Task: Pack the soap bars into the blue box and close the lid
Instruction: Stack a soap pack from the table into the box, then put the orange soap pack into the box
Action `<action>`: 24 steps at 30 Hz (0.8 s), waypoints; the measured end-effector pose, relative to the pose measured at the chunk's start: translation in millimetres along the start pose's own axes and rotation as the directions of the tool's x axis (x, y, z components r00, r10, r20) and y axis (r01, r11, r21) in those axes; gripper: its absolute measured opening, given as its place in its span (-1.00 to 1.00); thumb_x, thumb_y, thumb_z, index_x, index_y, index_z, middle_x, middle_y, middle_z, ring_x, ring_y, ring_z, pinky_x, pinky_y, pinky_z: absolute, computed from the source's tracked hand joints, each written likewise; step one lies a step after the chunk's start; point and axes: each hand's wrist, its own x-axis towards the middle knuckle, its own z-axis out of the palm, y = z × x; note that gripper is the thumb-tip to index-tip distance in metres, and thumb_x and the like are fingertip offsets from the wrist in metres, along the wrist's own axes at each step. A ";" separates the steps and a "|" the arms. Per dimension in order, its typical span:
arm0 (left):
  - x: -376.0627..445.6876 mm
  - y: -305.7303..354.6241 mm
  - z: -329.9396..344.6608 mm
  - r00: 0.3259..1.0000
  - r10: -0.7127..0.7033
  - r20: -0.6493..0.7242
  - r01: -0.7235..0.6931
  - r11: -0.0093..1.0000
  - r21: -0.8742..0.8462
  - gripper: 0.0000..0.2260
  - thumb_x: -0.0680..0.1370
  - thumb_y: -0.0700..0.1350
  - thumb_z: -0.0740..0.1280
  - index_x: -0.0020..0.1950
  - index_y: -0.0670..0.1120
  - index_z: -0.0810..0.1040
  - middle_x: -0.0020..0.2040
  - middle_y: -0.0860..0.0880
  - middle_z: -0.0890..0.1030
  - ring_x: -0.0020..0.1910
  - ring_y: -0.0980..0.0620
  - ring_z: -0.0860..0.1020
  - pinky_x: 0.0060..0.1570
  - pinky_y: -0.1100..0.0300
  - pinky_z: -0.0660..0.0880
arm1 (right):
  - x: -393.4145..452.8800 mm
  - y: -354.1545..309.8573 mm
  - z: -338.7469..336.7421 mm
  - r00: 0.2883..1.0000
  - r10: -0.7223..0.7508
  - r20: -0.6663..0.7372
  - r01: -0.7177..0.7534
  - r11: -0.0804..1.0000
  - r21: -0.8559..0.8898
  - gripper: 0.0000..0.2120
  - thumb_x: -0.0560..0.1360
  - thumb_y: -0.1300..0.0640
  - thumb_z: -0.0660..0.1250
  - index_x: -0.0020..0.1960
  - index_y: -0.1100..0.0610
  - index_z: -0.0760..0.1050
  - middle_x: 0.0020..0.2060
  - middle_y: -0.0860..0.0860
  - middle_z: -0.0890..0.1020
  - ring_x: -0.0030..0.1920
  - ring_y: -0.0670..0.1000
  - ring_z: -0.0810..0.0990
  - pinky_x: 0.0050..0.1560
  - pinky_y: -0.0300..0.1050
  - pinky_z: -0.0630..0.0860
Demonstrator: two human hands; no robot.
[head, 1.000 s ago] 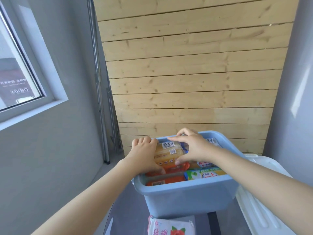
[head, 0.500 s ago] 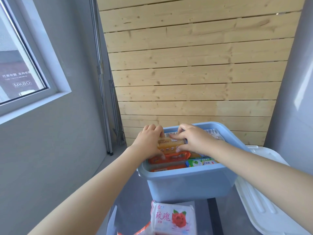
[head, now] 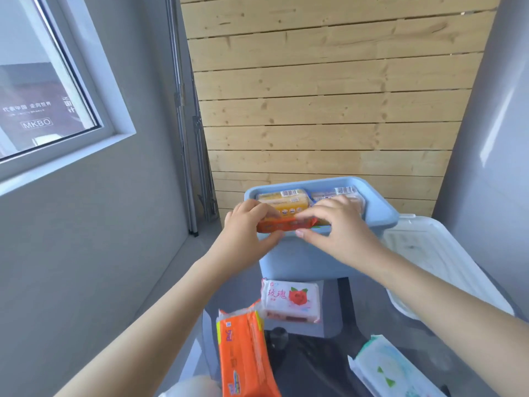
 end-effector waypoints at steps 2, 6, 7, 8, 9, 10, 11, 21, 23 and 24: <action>-28.9 2.1 -2.3 0.999 -0.023 0.028 0.024 0.998 -0.052 -0.81 0.46 -0.09 0.39 0.06 0.02 0.56 -0.06 0.15 0.47 0.02 0.10 0.46 0.18 0.06 0.38 | -31.0 -16.7 7.8 0.998 0.005 0.070 -0.008 0.999 0.043 -0.72 0.38 -0.07 0.42 0.06 -0.04 0.61 -0.10 -0.13 0.57 0.02 -0.09 0.32 0.10 -0.20 0.22; -66.5 -9.2 3.4 0.979 -0.109 0.172 0.112 0.994 -0.008 -0.81 0.46 -0.03 0.39 0.06 0.03 0.57 -0.09 0.18 0.44 -0.01 0.12 0.48 0.22 0.03 0.38 | -74.8 -37.0 33.1 0.980 0.046 0.194 -0.059 0.996 0.065 -0.68 0.38 -0.11 0.40 0.09 -0.03 0.61 -0.05 -0.05 0.60 0.06 -0.03 0.38 0.14 -0.14 0.30; -73.7 -12.9 5.4 0.968 -0.133 0.213 0.133 0.991 0.012 -0.80 0.46 0.00 0.39 0.07 0.04 0.57 -0.06 0.14 0.46 0.01 0.12 0.48 0.23 0.03 0.37 | -83.0 -40.5 39.4 0.976 0.052 0.211 -0.068 0.995 0.069 -0.67 0.38 -0.12 0.40 0.09 -0.04 0.61 -0.07 -0.05 0.61 0.06 -0.02 0.39 0.12 -0.13 0.31; -81.0 -16.3 6.9 0.955 -0.156 0.250 0.154 0.988 0.030 -0.79 0.47 0.02 0.38 0.08 0.05 0.56 -0.03 0.12 0.47 0.03 0.12 0.48 0.24 0.03 0.37 | -90.9 -43.7 45.3 0.972 0.058 0.226 -0.076 0.995 0.072 -0.67 0.38 -0.13 0.39 0.09 -0.05 0.61 -0.07 -0.05 0.61 0.06 -0.02 0.39 0.10 -0.14 0.31; -87.5 -19.4 8.2 0.942 -0.179 0.285 0.174 0.984 0.041 -0.78 0.47 0.04 0.37 0.09 0.06 0.56 -0.01 0.11 0.47 0.05 0.12 0.48 0.23 0.03 0.39 | -97.6 -46.7 50.7 0.968 0.067 0.240 -0.088 0.993 0.077 -0.68 0.38 -0.14 0.39 0.09 -0.06 0.61 -0.07 -0.07 0.61 0.06 -0.03 0.39 0.09 -0.17 0.30; -94.2 -22.9 9.8 0.926 -0.204 0.319 0.202 0.979 0.041 -0.77 0.48 0.06 0.36 0.11 0.06 0.55 0.01 0.11 0.46 0.07 0.11 0.49 0.22 0.03 0.41 | -104.3 -49.5 56.3 0.963 0.079 0.257 -0.105 0.991 0.088 -0.69 0.38 -0.14 0.39 0.08 -0.07 0.61 -0.06 -0.08 0.61 0.07 -0.04 0.39 0.09 -0.19 0.29; -100.6 -25.9 11.2 0.909 -0.228 0.348 0.229 0.973 0.038 -0.75 0.48 0.07 0.36 0.12 0.06 0.55 0.04 0.10 0.46 0.11 0.10 0.49 0.21 0.03 0.42 | -111.0 -51.6 61.5 0.956 0.093 0.277 -0.126 0.987 0.103 -0.69 0.38 -0.13 0.40 0.09 -0.07 0.60 -0.06 -0.09 0.60 0.08 -0.05 0.38 0.11 -0.22 0.28; -129.3 -48.6 19.3 0.803 -0.413 0.429 0.448 0.894 0.021 -0.54 0.47 0.15 0.34 0.33 0.05 0.39 0.24 0.01 0.54 0.14 0.02 0.54 0.11 0.14 0.49 | -149.9 -58.8 89.4 0.831 0.177 0.527 -0.345 0.908 0.239 -0.26 0.18 -0.33 0.41 0.31 -0.26 0.28 0.08 -0.35 0.45 -0.07 -0.36 0.47 -0.13 -0.44 0.33; -130.2 -46.7 20.9 0.808 -0.433 0.400 0.456 0.889 0.041 -0.54 0.45 0.17 0.35 0.30 0.04 0.42 0.22 0.01 0.56 0.09 0.04 0.55 0.03 0.18 0.47 | -149.2 -58.5 88.6 0.839 0.192 0.509 -0.350 0.906 0.236 -0.28 0.17 -0.26 0.47 0.29 -0.26 0.32 0.04 -0.32 0.49 -0.13 -0.36 0.48 -0.14 -0.44 0.35; -130.1 -45.5 21.5 0.810 -0.447 0.380 0.461 0.886 0.059 -0.54 0.44 0.19 0.36 0.28 0.03 0.44 0.19 0.01 0.57 0.04 0.05 0.54 -0.03 0.20 0.45 | -148.2 -56.8 86.6 0.842 0.207 0.499 -0.363 0.901 0.238 -0.32 0.17 -0.21 0.49 0.26 -0.25 0.38 0.01 -0.29 0.53 -0.18 -0.33 0.51 -0.15 -0.41 0.39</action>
